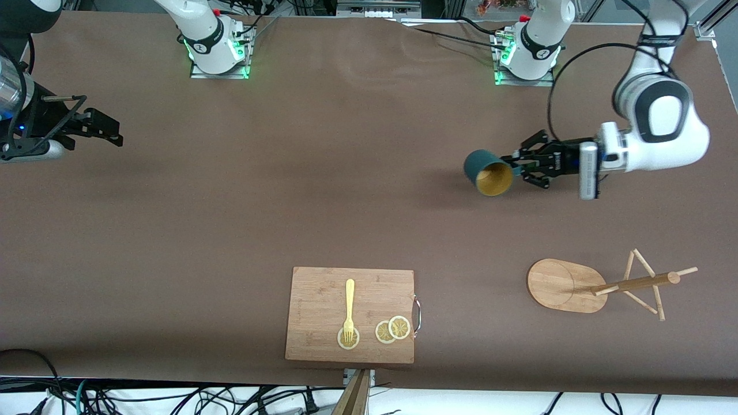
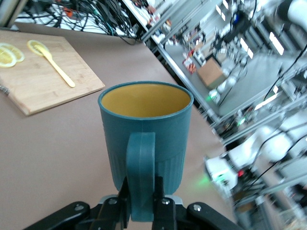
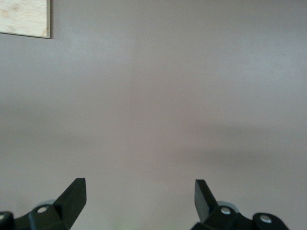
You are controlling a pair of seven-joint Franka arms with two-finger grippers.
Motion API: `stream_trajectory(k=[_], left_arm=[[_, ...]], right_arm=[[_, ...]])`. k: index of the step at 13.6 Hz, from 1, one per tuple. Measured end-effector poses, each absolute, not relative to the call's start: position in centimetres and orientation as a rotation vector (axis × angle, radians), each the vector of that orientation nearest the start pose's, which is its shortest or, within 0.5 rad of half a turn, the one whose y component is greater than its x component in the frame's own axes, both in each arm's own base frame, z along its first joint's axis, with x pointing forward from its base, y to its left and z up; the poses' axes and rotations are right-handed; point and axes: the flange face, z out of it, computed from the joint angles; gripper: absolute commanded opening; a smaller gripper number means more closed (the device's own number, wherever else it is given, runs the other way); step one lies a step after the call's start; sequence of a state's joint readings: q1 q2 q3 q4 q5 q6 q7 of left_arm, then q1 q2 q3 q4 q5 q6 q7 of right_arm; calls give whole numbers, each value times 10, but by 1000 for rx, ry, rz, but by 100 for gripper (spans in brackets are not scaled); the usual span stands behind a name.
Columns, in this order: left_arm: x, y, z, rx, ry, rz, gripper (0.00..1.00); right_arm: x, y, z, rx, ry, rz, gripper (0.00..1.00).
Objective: Pass cup and hang on rack
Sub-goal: 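Lift the mug by its handle and carry it toward the wooden rack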
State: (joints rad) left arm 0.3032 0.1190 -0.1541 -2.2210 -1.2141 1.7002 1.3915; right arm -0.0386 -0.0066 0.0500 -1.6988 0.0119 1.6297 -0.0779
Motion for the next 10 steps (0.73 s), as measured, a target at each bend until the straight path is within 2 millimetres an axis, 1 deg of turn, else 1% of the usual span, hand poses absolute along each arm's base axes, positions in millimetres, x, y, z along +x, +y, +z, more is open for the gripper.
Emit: stream_trajectory(k=[2, 3, 5, 7, 10], left_arm=[[500, 33, 338, 1801, -432, 369, 0], [496, 51, 338, 1797, -362, 350, 0], [491, 80, 337, 1803, -216, 309, 0], [490, 101, 336, 1779, -52, 276, 0], [494, 114, 329, 1687, 187, 199, 0]], right_arm=[[553, 8, 573, -3123, -138, 97, 100], [553, 8, 573, -3123, -138, 97, 100], [553, 8, 573, -3123, -138, 97, 100], [553, 8, 573, -3123, -138, 97, 100], [553, 8, 573, -3123, -138, 97, 100]])
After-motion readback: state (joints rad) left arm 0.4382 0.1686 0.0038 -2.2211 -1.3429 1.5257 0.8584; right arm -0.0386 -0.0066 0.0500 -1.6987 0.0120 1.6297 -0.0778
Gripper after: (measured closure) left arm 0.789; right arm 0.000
